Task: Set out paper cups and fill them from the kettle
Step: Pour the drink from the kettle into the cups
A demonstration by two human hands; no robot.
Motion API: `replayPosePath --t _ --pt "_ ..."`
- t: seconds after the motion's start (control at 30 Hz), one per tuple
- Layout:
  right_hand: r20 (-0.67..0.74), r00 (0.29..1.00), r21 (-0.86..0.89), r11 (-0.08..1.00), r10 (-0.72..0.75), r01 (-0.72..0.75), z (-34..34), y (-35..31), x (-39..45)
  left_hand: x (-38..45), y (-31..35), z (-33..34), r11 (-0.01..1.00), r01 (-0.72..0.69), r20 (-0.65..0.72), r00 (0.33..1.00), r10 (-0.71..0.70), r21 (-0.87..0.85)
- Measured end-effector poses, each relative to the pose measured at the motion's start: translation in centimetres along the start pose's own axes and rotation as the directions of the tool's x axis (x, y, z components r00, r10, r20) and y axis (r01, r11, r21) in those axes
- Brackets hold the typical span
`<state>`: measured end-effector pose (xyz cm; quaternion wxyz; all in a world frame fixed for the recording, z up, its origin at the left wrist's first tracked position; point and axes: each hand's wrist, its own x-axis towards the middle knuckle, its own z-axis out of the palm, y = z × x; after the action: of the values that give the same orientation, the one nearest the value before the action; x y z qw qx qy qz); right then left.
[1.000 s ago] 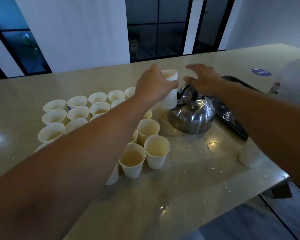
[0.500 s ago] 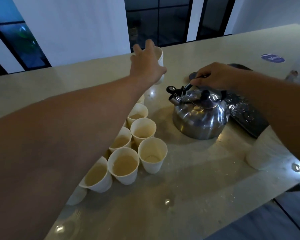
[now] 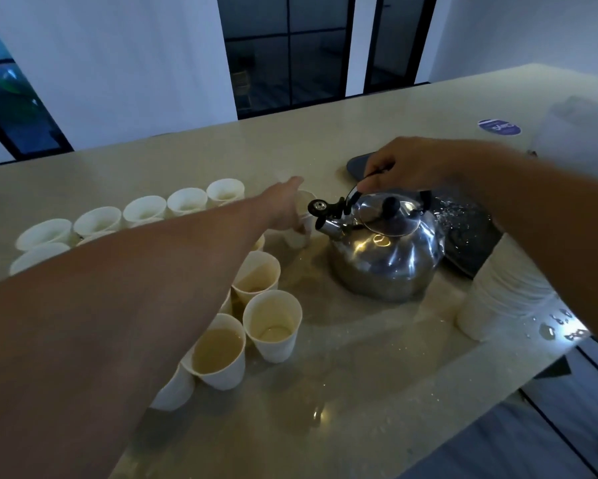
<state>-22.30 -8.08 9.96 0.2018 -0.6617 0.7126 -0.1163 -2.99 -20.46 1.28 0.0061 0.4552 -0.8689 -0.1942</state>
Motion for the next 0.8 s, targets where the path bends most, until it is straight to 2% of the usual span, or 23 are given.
replayPosePath --t 0.13,0.23,0.37,0.57,0.8 --pt "0.01 0.999 -0.026 0.999 -0.046 0.046 -0.7 -1.8 -0.7 -1.8 0.5 -2.2 0.991 -0.079 0.051 0.996 0.074 0.106" --pt "0.025 0.997 -0.115 0.991 -0.071 0.074 -1.2 -3.5 -0.8 -4.0 1.0 -4.9 0.986 -0.133 -0.053 0.989 0.139 0.105" --pt "0.02 0.993 -0.154 0.981 -0.118 0.12 -1.1 -5.9 -1.3 -7.6 1.0 -7.5 0.979 -0.2 -0.166 0.967 0.193 -0.024" --pt "0.029 0.984 -0.196 0.964 -0.175 0.177 -0.9 -9.0 -2.5 -12.9 1.3 -8.5 0.947 -0.311 -0.068 0.949 0.306 -0.081" --pt "0.038 0.978 -0.277 0.939 -0.204 0.206 -0.9 -12.3 -3.5 -14.0 0.3 -8.4 0.939 -0.343 -0.114 0.934 0.338 -0.032"
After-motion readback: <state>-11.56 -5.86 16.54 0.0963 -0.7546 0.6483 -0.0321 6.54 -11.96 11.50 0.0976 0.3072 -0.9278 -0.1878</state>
